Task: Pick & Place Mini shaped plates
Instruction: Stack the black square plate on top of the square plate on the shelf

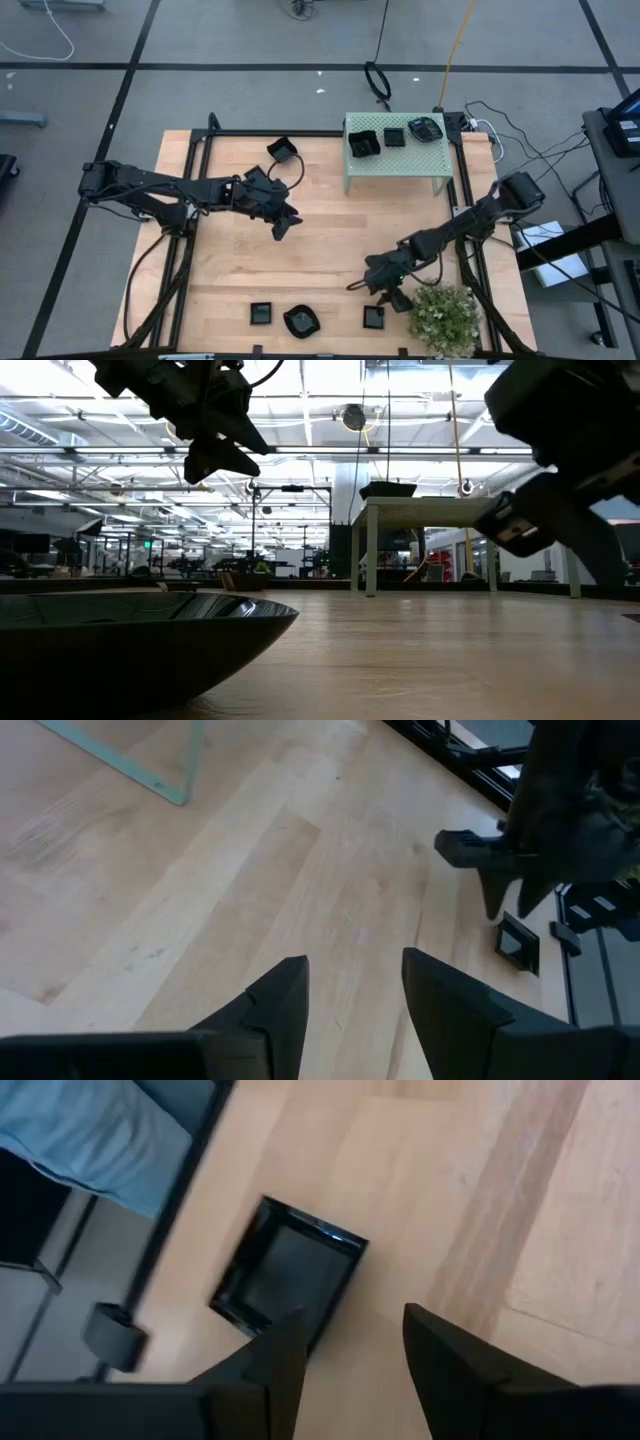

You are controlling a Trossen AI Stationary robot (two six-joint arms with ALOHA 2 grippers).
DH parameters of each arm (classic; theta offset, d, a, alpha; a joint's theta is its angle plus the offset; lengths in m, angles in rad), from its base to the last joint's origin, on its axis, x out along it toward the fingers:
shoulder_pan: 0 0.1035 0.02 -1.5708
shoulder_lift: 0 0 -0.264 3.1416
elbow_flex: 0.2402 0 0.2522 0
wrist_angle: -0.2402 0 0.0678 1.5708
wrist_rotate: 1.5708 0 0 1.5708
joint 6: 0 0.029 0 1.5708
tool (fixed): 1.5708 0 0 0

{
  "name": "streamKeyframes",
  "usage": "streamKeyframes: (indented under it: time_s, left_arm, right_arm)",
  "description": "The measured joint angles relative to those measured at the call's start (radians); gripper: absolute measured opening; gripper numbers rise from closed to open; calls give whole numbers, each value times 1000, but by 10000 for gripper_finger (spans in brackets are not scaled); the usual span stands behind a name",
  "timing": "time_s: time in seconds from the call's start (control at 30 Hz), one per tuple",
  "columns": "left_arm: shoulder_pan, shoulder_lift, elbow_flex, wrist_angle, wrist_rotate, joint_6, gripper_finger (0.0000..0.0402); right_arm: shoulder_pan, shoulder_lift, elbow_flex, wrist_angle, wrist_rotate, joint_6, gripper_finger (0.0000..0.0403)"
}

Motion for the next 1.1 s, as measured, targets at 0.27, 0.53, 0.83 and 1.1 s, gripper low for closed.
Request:
streamKeyframes:
  time_s: [0.27,0.53,0.83,1.1]
  left_arm:
    - [0,0,0,-1,0,-3,166]
    - [0,0,0,-6,0,-1,166]
    - [0,0,0,-50,0,9,166]
    - [0,0,0,-94,-1,7,166]
  right_arm:
    - [7,61,0,28,-4,-64,156]
    - [39,67,0,103,-3,-68,155]
    - [52,67,0,111,82,-92,155]
    - [55,67,0,111,77,-92,132]
